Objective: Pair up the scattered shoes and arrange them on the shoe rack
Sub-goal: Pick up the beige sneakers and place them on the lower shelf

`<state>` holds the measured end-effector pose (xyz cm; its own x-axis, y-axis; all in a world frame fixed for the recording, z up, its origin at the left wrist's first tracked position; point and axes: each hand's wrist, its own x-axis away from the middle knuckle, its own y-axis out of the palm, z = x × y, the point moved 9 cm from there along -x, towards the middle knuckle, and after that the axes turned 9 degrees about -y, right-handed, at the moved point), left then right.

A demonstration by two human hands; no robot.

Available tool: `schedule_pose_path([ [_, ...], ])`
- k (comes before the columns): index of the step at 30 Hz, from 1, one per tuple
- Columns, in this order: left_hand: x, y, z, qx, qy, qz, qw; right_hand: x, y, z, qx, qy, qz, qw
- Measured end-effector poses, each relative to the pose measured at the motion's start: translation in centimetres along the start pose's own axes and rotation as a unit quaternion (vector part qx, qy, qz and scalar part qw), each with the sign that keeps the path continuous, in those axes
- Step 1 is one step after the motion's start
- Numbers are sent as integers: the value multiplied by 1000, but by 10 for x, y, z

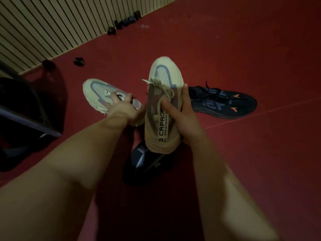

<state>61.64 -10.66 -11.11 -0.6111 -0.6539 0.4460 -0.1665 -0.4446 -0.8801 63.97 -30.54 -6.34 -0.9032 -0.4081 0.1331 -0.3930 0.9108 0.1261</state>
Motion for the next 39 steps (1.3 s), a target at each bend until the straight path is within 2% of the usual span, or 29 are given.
schedule_pose_path([
  [5, 5, 5, -11, 32, 35, 12, 999, 2, -1, -7, -2, -11, 16, 1000],
  [8, 18, 13, -47, 2, 91, -33, 995, 4, 2, -10, 0, -18, 15, 1000],
  [11, 55, 19, -96, -19, 126, -66, 990, 10, 11, -1, 15, -10, -4, 1000],
  [14, 96, 17, -138, -9, 169, -49, 984, 20, 32, 7, 24, 5, -36, 999],
  [16, 107, 16, -155, 39, 174, -40, 983, 26, 49, 13, 22, 6, -61, 998],
  [18, 104, 16, -165, 96, 123, -28, 987, 32, 65, 19, 30, 7, -83, 996],
  [21, 91, 22, -175, 145, -45, -34, 988, 39, 81, 27, 40, 9, -98, 994],
  [23, 88, 28, -174, 144, -92, -52, 984, 42, 84, 31, 40, 13, -91, 995],
  [29, 92, 11, -176, 138, -62, 12, 988, 51, 82, 31, 80, 18, -75, 994],
  [35, 117, -16, -190, 180, -18, 25, 983, 67, 95, 28, 97, 23, -105, 989],
  [39, 142, -31, -201, 209, -5, -1, 978, 85, 107, 24, 119, 24, -132, 984],
])
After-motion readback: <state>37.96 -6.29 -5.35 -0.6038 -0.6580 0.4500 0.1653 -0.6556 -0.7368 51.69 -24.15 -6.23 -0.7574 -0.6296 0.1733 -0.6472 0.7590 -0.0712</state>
